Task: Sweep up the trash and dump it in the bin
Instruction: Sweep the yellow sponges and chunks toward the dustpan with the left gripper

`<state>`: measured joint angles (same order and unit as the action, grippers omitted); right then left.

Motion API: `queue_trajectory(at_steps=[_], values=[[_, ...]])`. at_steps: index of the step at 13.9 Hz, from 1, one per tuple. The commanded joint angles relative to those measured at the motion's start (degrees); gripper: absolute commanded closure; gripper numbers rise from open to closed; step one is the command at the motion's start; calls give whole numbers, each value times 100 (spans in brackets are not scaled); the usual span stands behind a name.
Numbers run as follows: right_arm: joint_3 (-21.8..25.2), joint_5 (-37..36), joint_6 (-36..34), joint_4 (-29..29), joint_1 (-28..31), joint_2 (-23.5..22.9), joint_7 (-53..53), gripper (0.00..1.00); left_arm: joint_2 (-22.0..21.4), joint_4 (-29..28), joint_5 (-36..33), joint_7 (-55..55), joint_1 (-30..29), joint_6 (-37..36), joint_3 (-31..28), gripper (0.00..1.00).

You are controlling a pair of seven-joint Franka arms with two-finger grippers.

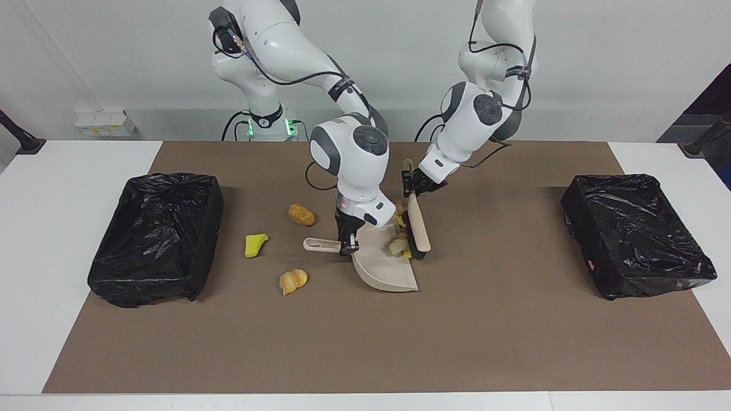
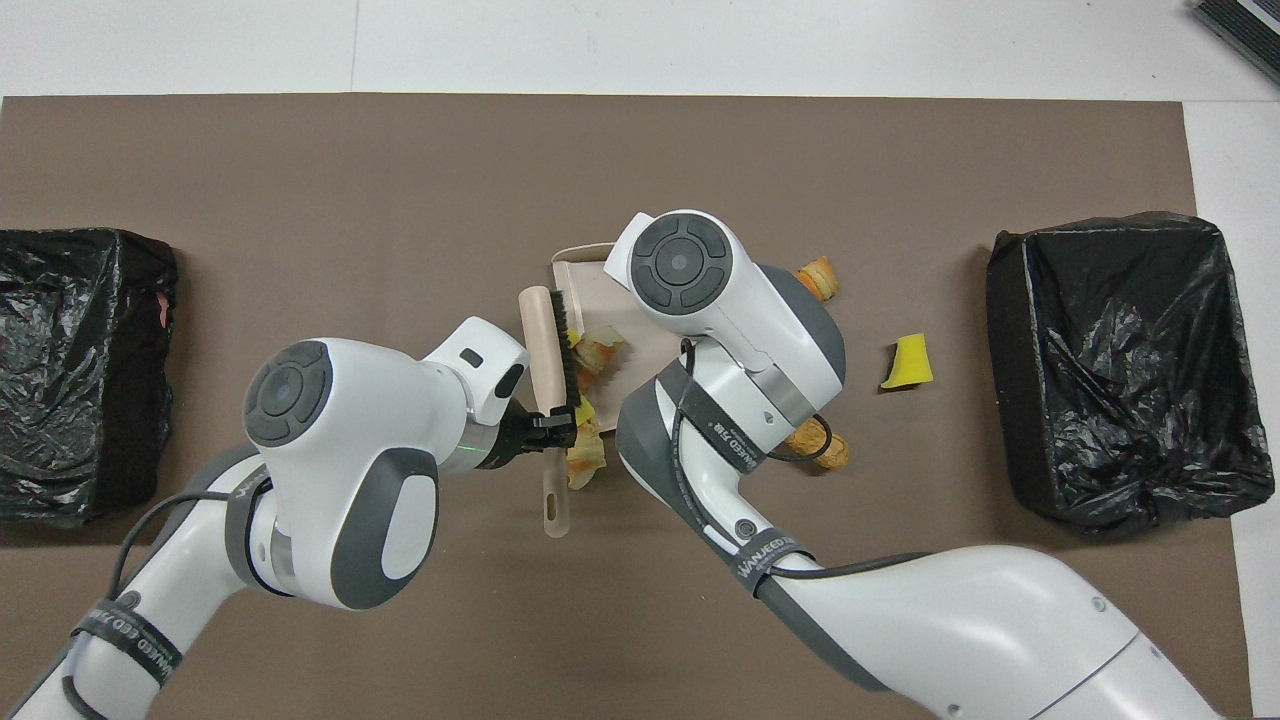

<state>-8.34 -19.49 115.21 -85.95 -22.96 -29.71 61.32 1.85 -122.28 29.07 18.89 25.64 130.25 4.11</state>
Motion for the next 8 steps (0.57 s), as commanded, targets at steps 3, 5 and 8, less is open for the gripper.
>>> queue_trajectory(at_steps=[3, 5, 8], values=[[-36, -54, 107, -176, 28, 106, 197, 100, -221, 749, 2, -43, -1032, -1334, -50, 100], [-36, -46, 116, -194, 28, 106, 197, 100, -299, 627, -85, -44, -1132, -1423, -68, 100], [-36, -46, 212, -299, 55, 132, 214, 100, -204, 241, -847, -70, -1255, -1626, -50, 100]])
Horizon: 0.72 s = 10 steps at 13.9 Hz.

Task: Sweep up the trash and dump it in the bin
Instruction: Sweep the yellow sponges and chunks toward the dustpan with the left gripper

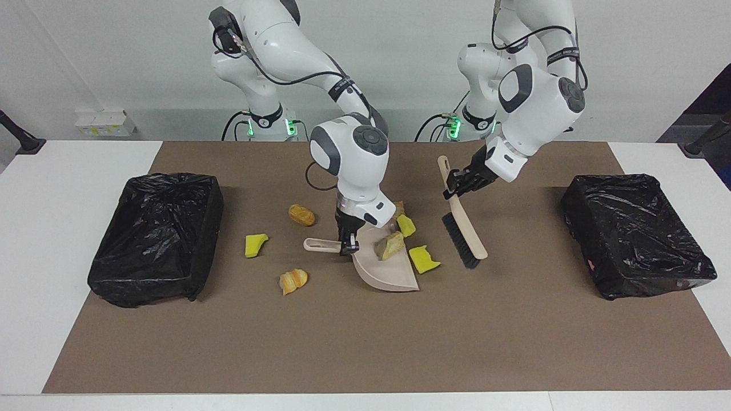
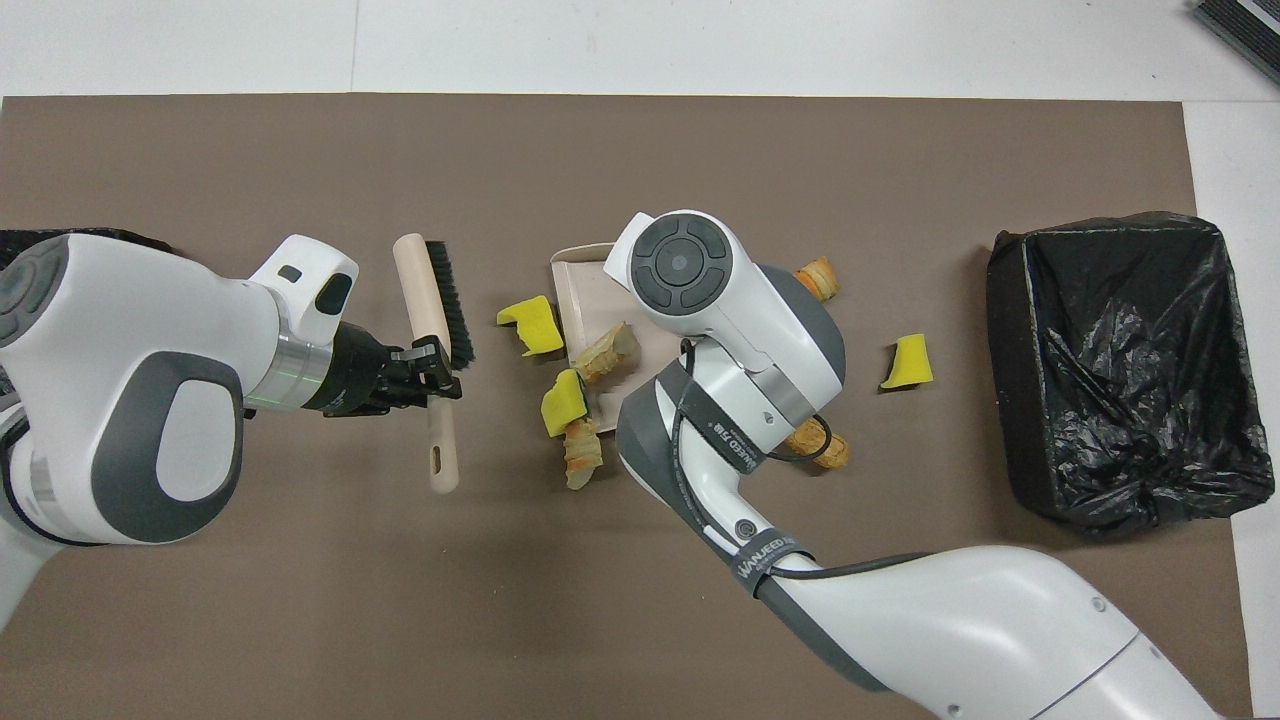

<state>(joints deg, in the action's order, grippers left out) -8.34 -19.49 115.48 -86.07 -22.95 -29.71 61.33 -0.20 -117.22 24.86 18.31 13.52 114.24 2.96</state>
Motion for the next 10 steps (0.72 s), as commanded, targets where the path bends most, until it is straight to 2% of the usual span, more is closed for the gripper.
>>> queue_trajectory(at_steps=[1, 4, 6, 10], values=[[-36, -54, 185, -374, 71, 167, 309, 100, 72, -371, -595, -38, 9, 10, 64, 100], [-36, -55, 168, -401, 89, 185, 538, 100, -102, -976, -605, 76, 325, 106, 82, 100], [-36, -55, 150, -445, 106, 202, 625, 100, -269, -1293, -579, 531, 545, 283, 99, 100], [-36, -55, 141, -463, 106, 211, 661, 100, -366, -1435, -325, 1174, 1247, 423, 108, 100]])
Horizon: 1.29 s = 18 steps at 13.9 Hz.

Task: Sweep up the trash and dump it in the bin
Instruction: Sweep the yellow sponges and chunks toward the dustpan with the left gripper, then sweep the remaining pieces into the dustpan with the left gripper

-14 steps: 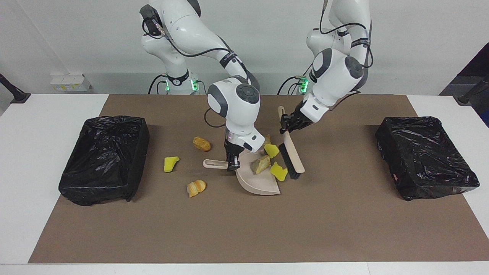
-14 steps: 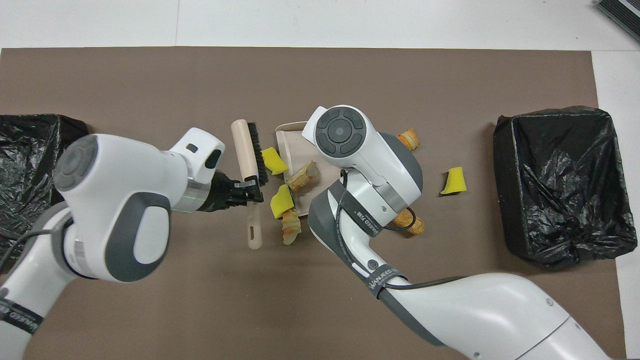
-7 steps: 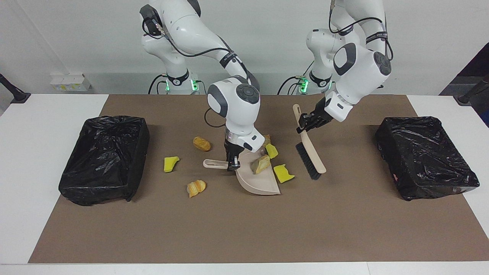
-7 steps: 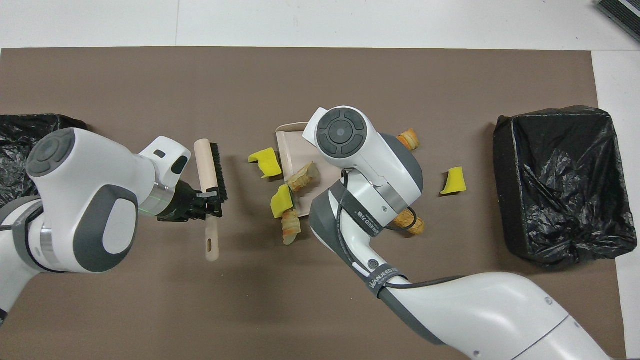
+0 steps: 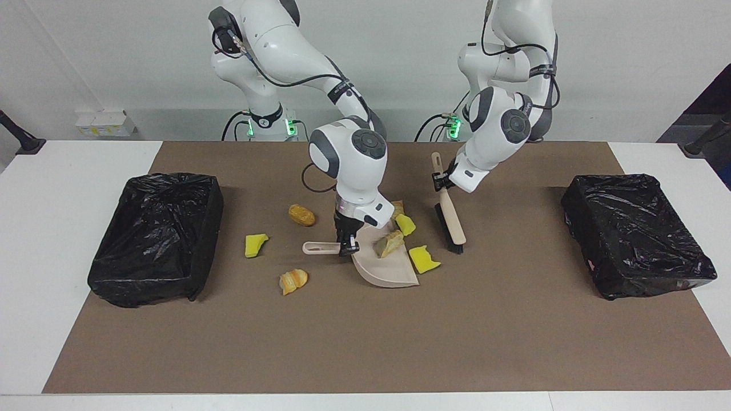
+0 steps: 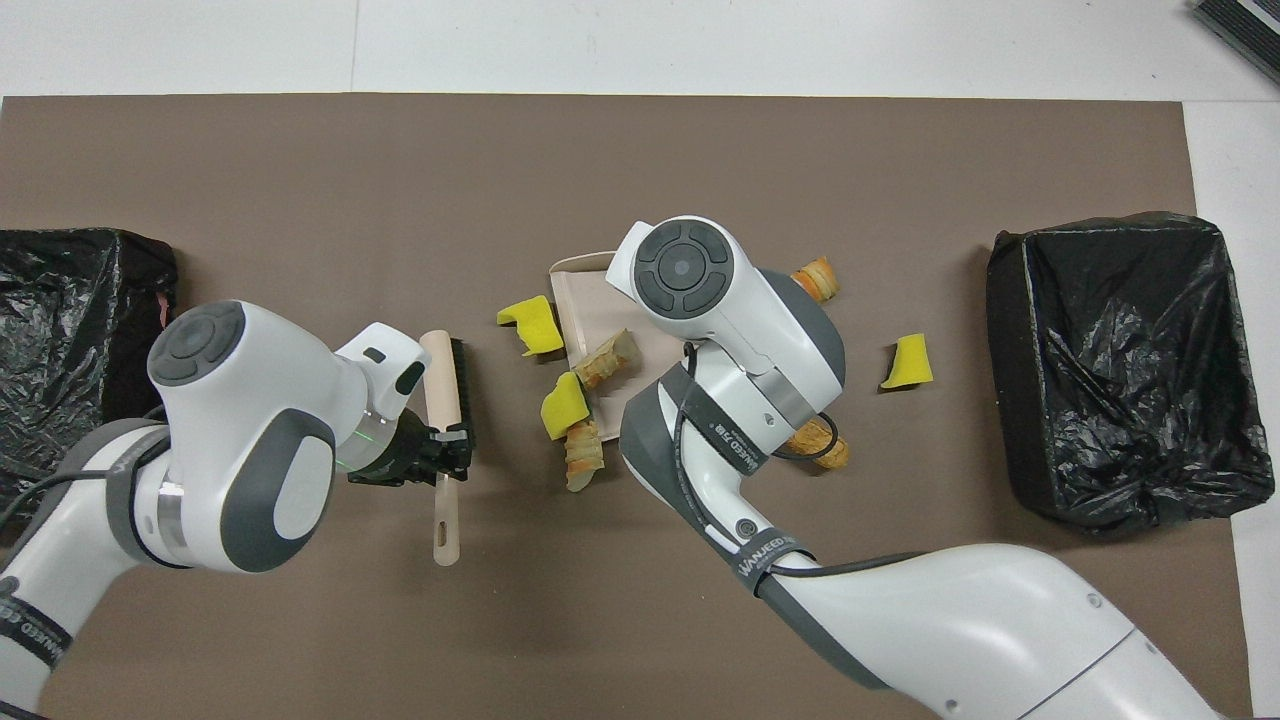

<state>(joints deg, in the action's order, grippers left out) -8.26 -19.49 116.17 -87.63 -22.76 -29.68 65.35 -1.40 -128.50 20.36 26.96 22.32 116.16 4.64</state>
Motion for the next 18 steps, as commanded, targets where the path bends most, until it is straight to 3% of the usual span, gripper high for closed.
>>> queue_trajectory(at_steps=[1, 6, 11, 18], values=[[-44, -55, 81, -308, 79, 208, 250, 100, -195, -377, 204, 405, 622, 423, -68, 100], [-44, -55, 90, -316, 79, 208, 223, 100, -63, -299, 811, 556, 1002, 1143, -51, 100], [-44, -46, 125, -308, 96, 199, 206, 100, 613, 710, 803, 301, 801, 1436, -59, 100], [-44, -46, 125, -264, 105, 190, 179, 100, 193, 1159, 706, 283, -77, 260, -121, 100]])
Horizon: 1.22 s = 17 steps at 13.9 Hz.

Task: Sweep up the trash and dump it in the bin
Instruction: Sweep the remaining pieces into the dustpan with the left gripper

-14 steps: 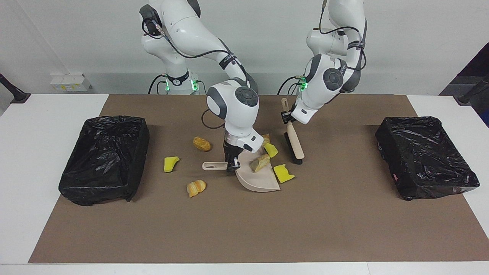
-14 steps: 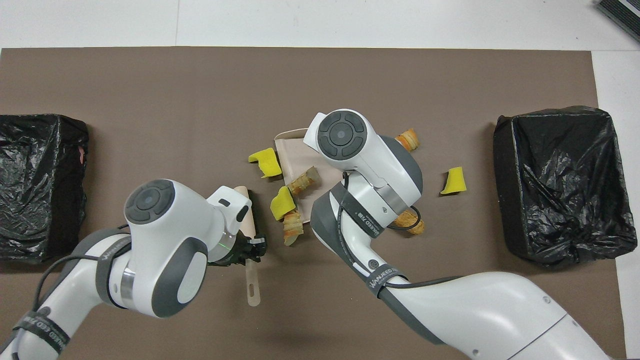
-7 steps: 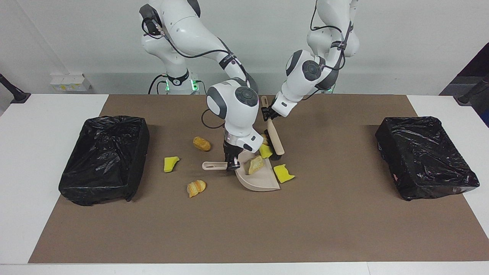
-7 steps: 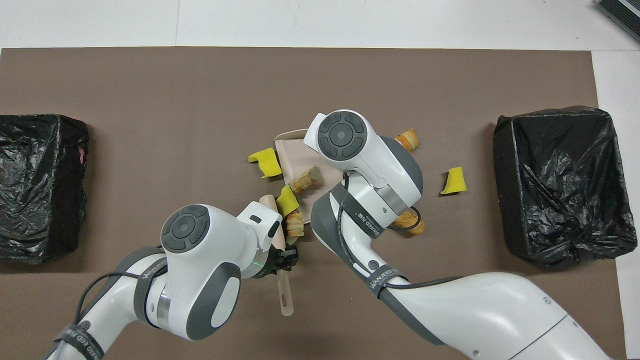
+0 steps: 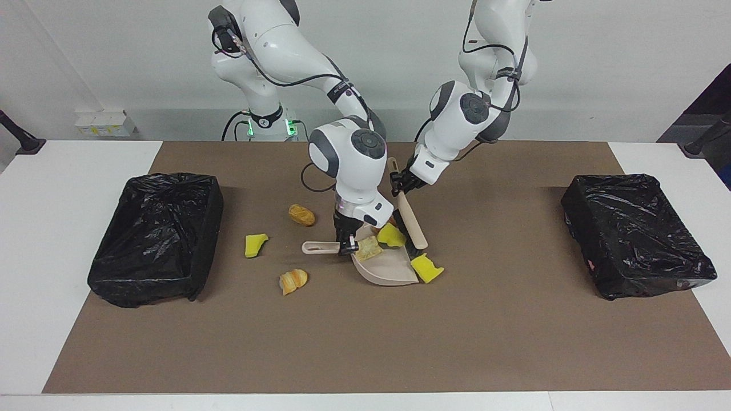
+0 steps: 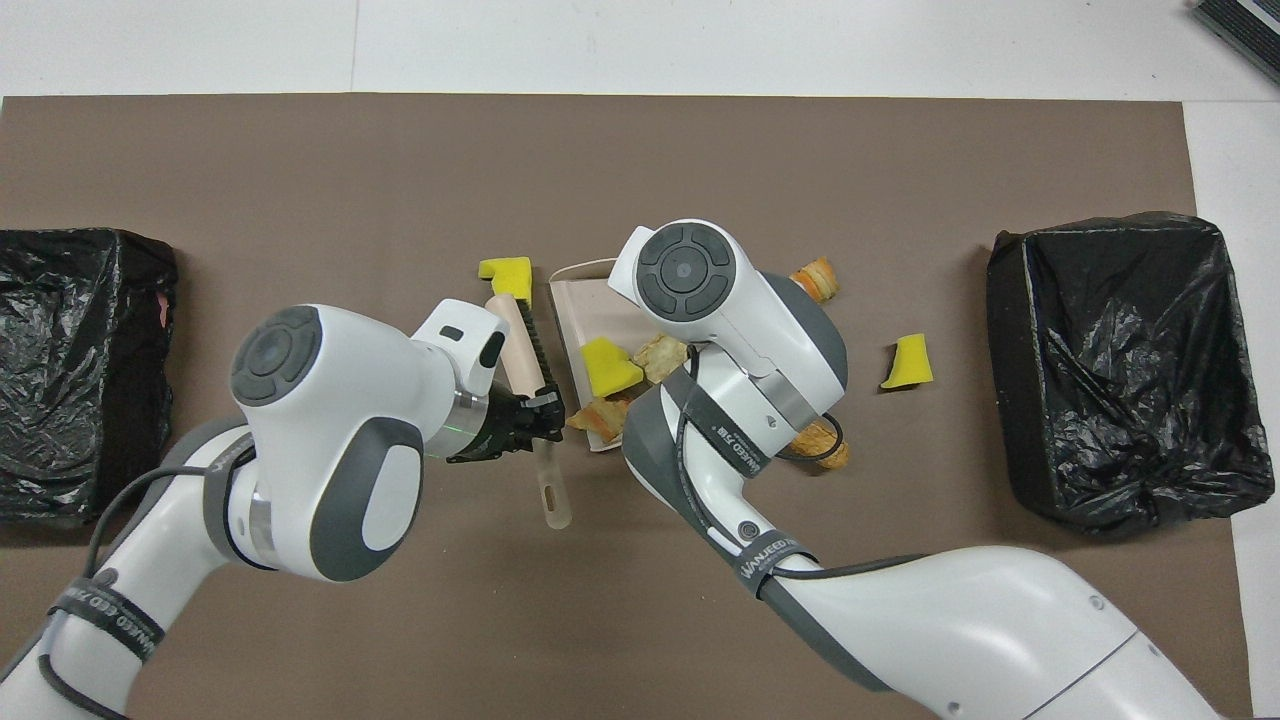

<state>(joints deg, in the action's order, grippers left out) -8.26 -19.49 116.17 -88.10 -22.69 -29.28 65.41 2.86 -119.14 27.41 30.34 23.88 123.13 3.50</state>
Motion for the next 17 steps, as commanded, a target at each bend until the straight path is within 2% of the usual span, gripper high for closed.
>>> queue_trajectory(at_steps=[1, 2, 3, 5, 6, 9, 12, 17], values=[[-44, -46, 125, -207, 98, 151, 165, 100, -276, 381, -8, -37, -434, -839, 10, 100], [-44, -46, 125, -216, 98, 151, 147, 100, -338, 435, -25, 33, -532, -1321, 54, 100], [-44, -46, 125, -216, 90, 151, 138, 100, -539, 244, -25, 77, -507, -1552, 63, 100], [-44, -29, 142, -216, 89, 142, -123, 100, -882, -388, -25, 270, -367, -1511, 81, 100], [-44, 145, 134, -207, 116, 134, -430, 100, -866, -609, -25, 271, -210, -1406, 81, 100], [-35, 428, 37, -155, 151, 116, -626, 100, -840, -1155, -25, 139, 309, -458, 81, 100], [-35, 508, 10, 30, 55, -33, -914, 100, -620, -1147, -25, -282, 636, 43, 81, 100], [-44, 490, 37, 65, 28, -42, -1004, 100, -348, -718, 98, -336, 785, 195, 90, 100]])
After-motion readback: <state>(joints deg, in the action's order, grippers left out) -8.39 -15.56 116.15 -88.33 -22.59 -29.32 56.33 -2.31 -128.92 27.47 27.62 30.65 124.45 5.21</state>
